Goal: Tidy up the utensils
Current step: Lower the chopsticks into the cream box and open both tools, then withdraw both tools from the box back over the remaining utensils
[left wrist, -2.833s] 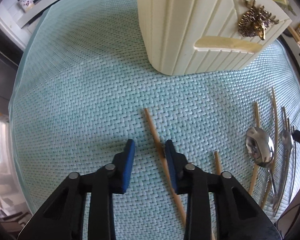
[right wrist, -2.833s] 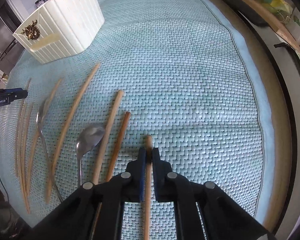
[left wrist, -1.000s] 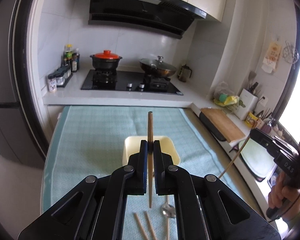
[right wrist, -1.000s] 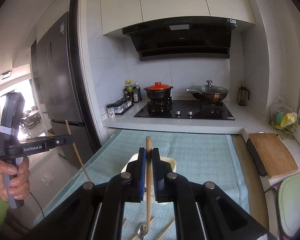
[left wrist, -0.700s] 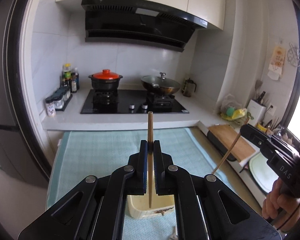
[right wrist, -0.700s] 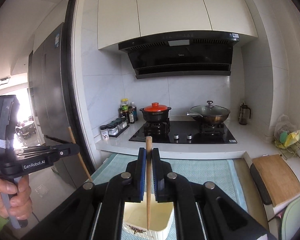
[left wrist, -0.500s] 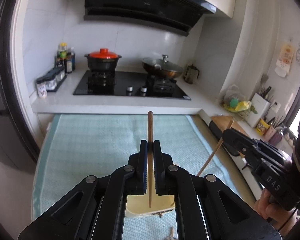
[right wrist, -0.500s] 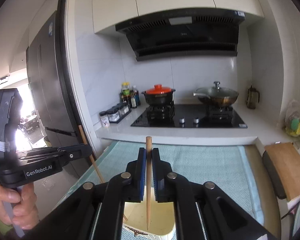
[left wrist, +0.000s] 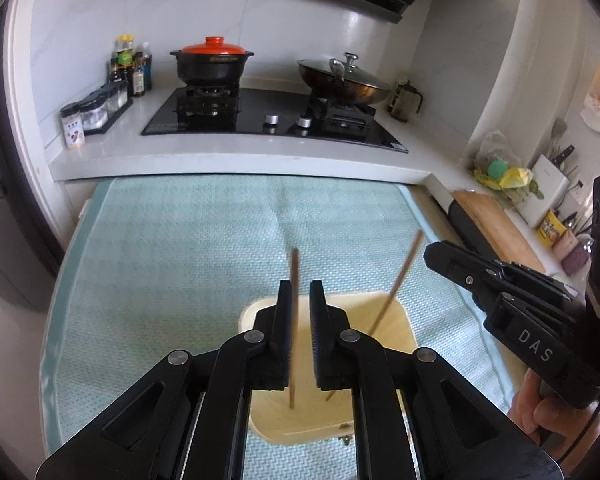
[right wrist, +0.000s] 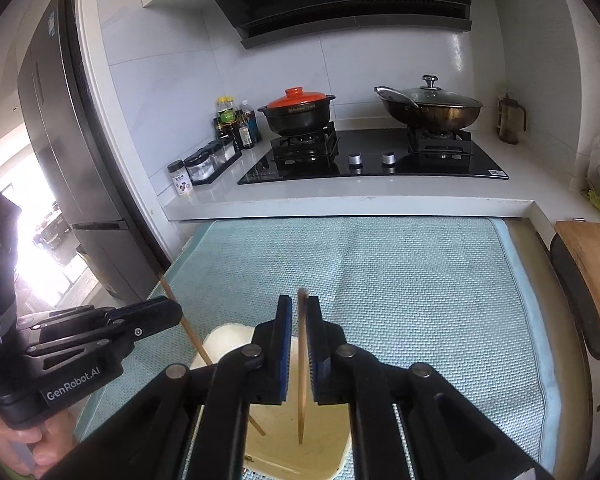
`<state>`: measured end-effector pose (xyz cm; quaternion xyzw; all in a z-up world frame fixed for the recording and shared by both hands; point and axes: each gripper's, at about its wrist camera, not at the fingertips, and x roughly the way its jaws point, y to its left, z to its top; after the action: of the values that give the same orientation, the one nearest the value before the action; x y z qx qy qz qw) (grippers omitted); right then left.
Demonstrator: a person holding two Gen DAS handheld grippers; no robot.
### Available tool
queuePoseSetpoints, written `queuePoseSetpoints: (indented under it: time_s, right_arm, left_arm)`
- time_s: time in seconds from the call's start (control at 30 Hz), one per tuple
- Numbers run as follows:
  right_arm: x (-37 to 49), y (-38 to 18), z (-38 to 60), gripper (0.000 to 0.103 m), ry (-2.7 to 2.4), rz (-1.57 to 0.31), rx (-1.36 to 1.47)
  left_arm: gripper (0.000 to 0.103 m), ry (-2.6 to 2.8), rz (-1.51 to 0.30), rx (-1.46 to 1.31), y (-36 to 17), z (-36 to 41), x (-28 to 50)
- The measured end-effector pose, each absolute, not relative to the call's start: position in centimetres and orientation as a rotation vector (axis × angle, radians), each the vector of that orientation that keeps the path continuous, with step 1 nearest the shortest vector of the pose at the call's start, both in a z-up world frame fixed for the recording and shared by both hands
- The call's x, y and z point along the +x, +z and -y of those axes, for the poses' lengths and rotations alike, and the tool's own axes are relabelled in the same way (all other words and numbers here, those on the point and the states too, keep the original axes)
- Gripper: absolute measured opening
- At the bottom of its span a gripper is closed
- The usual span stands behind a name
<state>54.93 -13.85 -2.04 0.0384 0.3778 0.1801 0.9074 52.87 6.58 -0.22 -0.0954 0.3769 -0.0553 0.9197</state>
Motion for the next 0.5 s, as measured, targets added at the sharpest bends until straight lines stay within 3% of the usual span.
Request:
queuePoseSetpoints:
  time_s: [0.07, 0.1, 0.13, 0.2, 0.27, 0.33, 0.5]
  right_arm:
    - [54.7, -1.4, 14.2, 0.028, 0.351, -0.765, 0.078]
    - [54.4, -1.0, 14.5, 0.042, 0.346, -0.752, 0.080]
    - [53.8, -0.4, 14.8, 0.045, 0.341, -0.732, 0.076]
    - [52.3, 0.8, 15.2, 0.045, 0.335, -0.697, 0.054]
    - [50.1, 1.9, 15.6, 0.046, 0.336, -0.664, 0.019]
    - [47.6, 2.6, 16.0, 0.052, 0.342, -0.640, -0.017]
    - [40.2, 3.4, 17.1, 0.054, 0.363, -0.622, -0.086]
  left_arm:
    - [0.035, -0.102, -0.767, -0.198, 0.1, -6.8, 52.3]
    - [0.039, -0.100, -0.757, -0.195, 0.4, -7.0, 51.7]
    - [0.044, -0.100, -0.748, -0.186, 0.7, -7.2, 51.0]
    - [0.052, -0.103, -0.735, -0.171, 1.3, -7.5, 49.1]
    - [0.073, -0.100, -0.713, -0.176, 1.7, -7.8, 46.6]
    - [0.083, -0.093, -0.690, -0.180, 1.8, -8.0, 43.8]
    - [0.093, -0.092, -0.652, -0.107, 1.8, -7.1, 36.4]
